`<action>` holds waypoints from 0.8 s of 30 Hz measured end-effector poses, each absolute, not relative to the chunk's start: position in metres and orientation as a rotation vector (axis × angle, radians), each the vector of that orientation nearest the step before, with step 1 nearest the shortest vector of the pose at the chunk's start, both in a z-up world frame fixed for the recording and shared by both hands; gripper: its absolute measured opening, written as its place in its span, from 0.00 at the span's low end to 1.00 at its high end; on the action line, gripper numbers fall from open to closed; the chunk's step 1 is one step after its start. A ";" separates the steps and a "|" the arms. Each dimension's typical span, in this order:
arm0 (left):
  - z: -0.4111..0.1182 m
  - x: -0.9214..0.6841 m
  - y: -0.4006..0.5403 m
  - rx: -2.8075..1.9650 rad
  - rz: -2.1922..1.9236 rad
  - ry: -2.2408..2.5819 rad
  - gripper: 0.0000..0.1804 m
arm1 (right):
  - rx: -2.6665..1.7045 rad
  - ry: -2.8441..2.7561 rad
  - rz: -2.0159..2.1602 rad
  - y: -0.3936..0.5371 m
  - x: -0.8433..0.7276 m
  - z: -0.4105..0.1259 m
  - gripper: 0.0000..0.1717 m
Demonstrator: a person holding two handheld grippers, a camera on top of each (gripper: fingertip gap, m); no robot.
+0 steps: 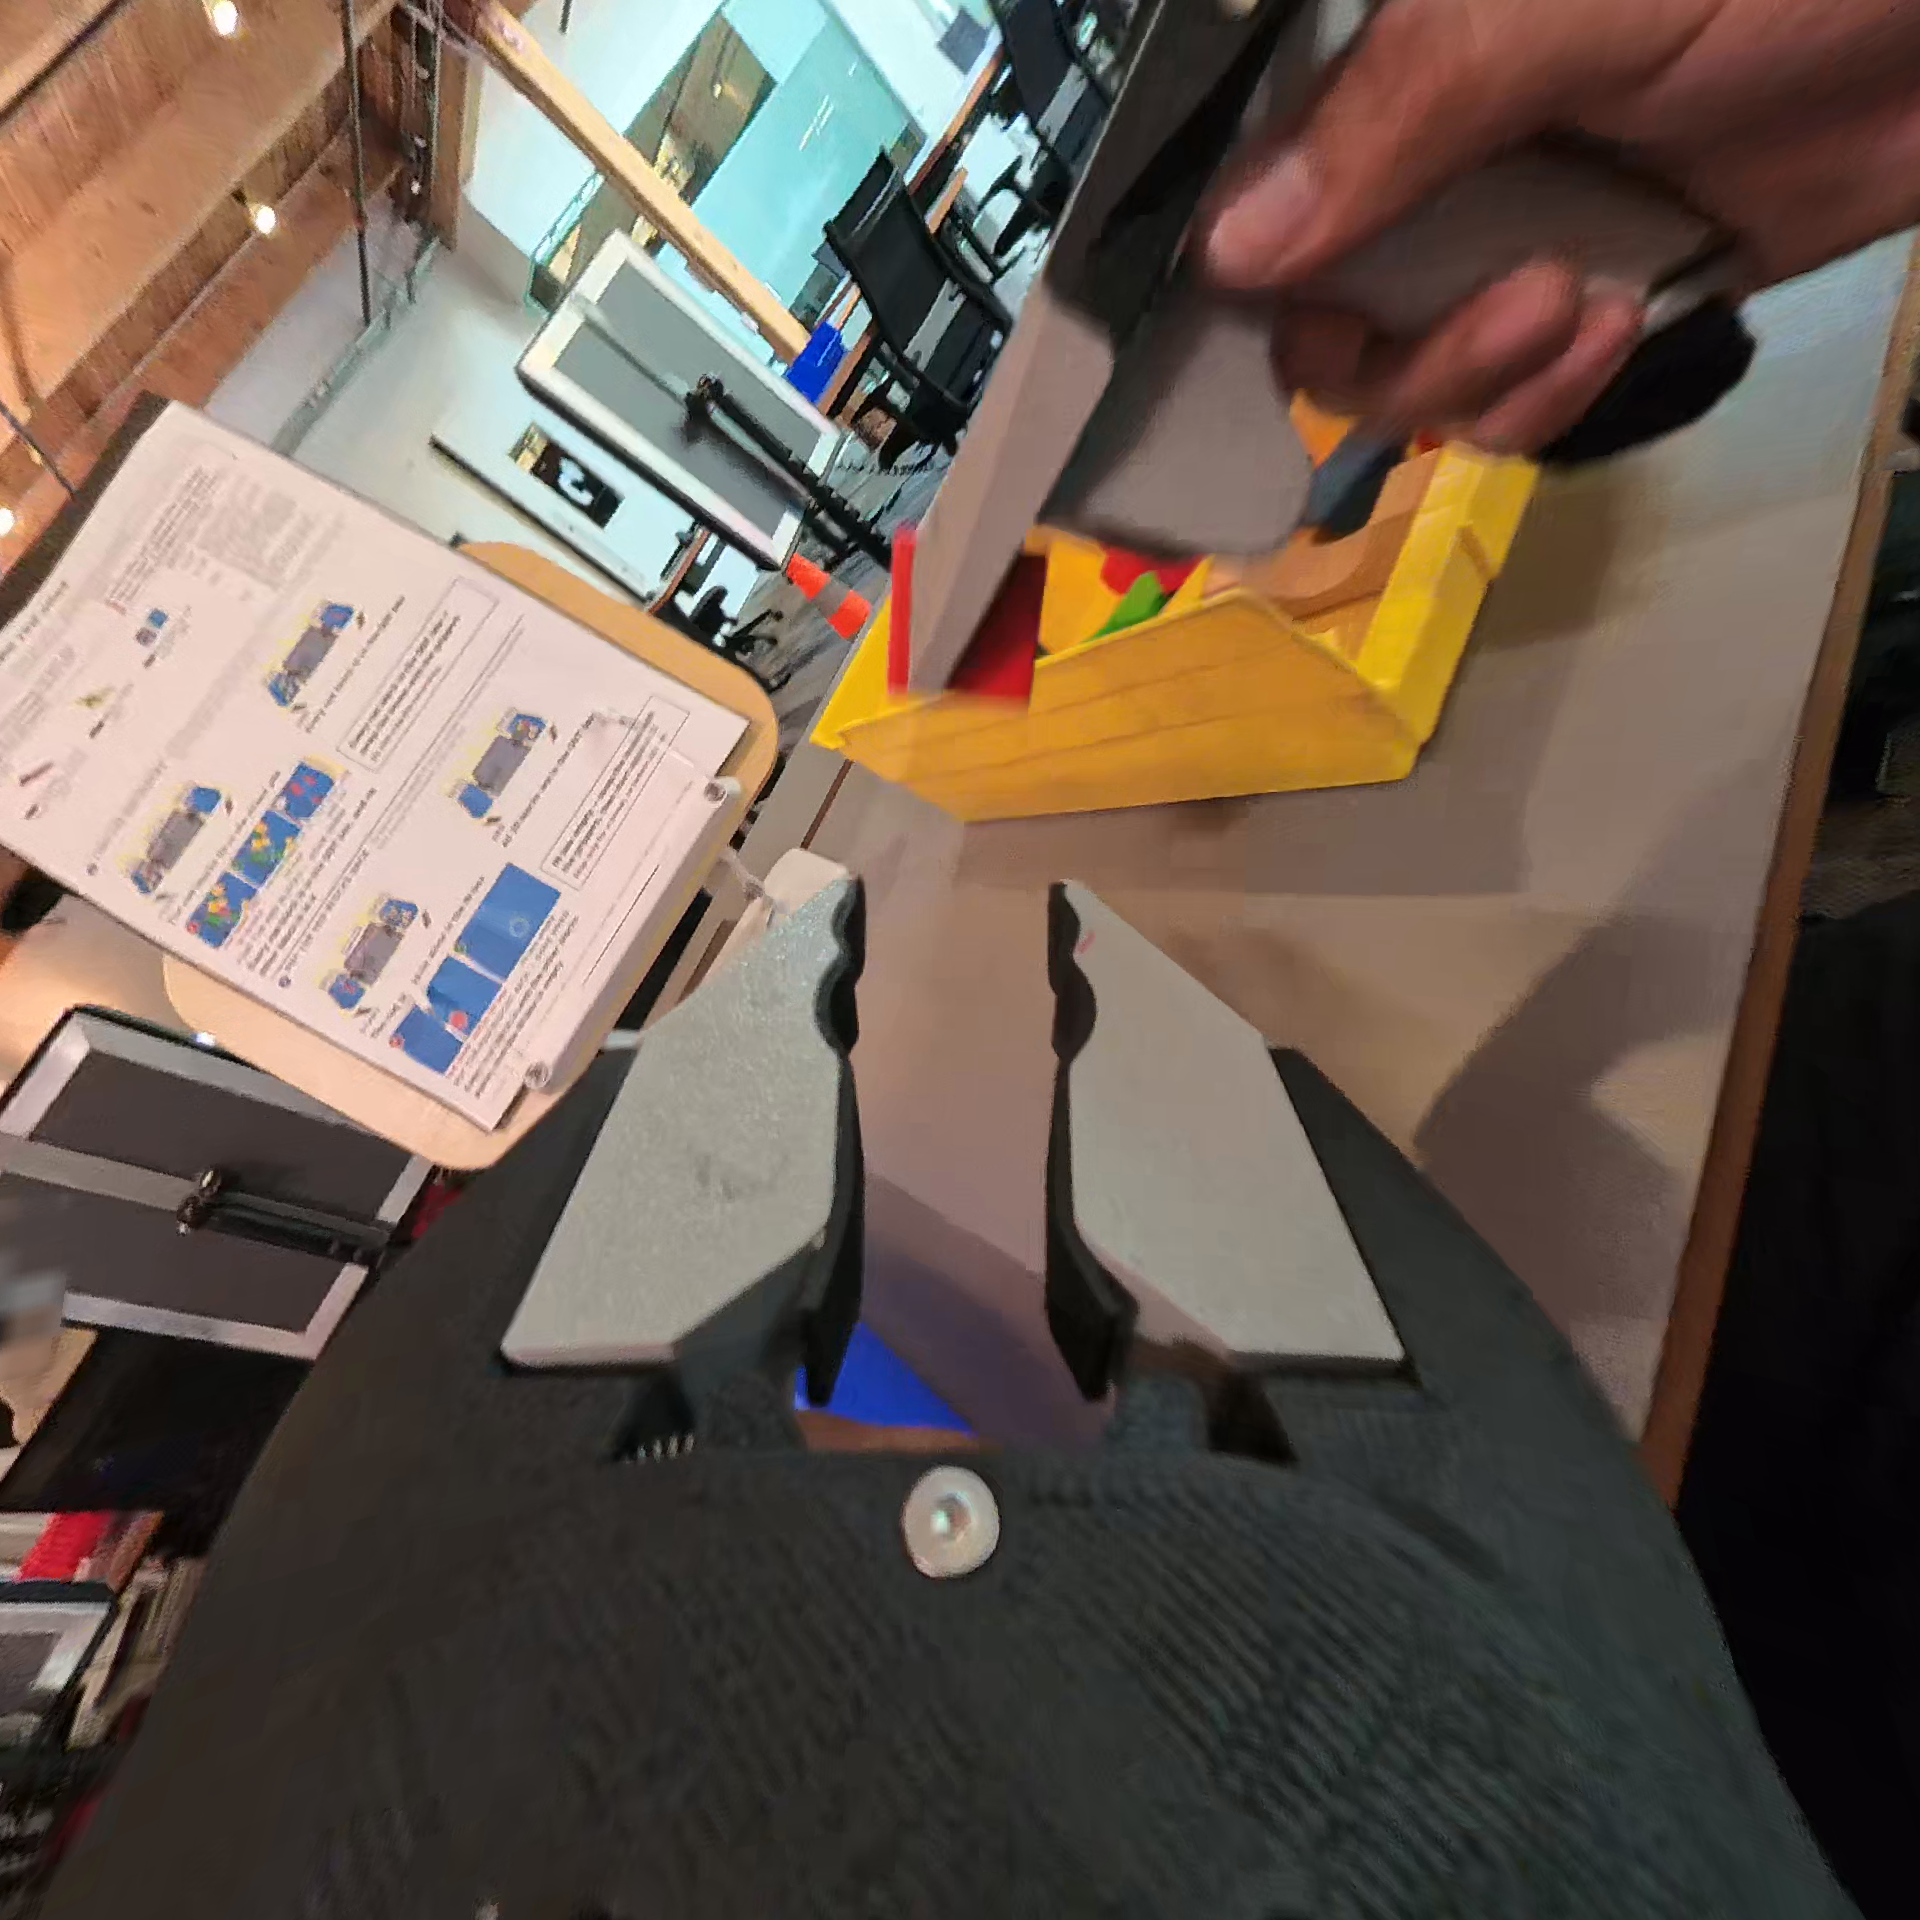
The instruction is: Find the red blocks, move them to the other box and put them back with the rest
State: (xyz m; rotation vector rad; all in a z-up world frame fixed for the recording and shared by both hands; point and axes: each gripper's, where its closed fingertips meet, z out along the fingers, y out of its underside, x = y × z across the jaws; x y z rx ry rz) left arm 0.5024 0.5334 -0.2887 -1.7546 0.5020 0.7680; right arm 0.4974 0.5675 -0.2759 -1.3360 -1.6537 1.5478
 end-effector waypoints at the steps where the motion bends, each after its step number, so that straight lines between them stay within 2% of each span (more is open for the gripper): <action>1: -0.288 0.495 0.531 -1.764 0.781 0.473 0.18 | -1.330 -1.586 1.463 0.586 0.499 -0.269 0.18; 6: -0.286 0.458 0.519 -1.829 0.793 0.283 0.18 | -1.338 -1.240 1.057 0.689 0.520 -0.241 0.18; 9: -0.288 0.443 0.511 -1.854 0.774 0.214 0.19 | -1.484 -1.204 0.722 0.754 0.530 -0.275 0.18; 10: -0.288 0.439 0.509 -1.858 0.787 0.207 0.19 | -1.526 -1.210 0.629 0.770 0.532 -0.288 0.22; 12: -0.286 0.432 0.503 -1.867 0.832 0.197 0.19 | -1.563 -1.187 0.500 0.794 0.536 -0.301 0.42; 15: -0.281 0.425 0.495 -1.871 0.880 0.176 0.19 | -1.505 -1.131 0.433 0.800 0.539 -0.289 0.48; 19: -0.283 0.425 0.491 -1.896 0.841 0.162 0.20 | -1.423 -1.135 0.421 0.787 0.537 -0.276 0.46; 24: -0.311 0.445 0.486 -2.023 0.506 0.150 0.28 | -1.436 -1.175 0.469 0.777 0.539 -0.274 0.49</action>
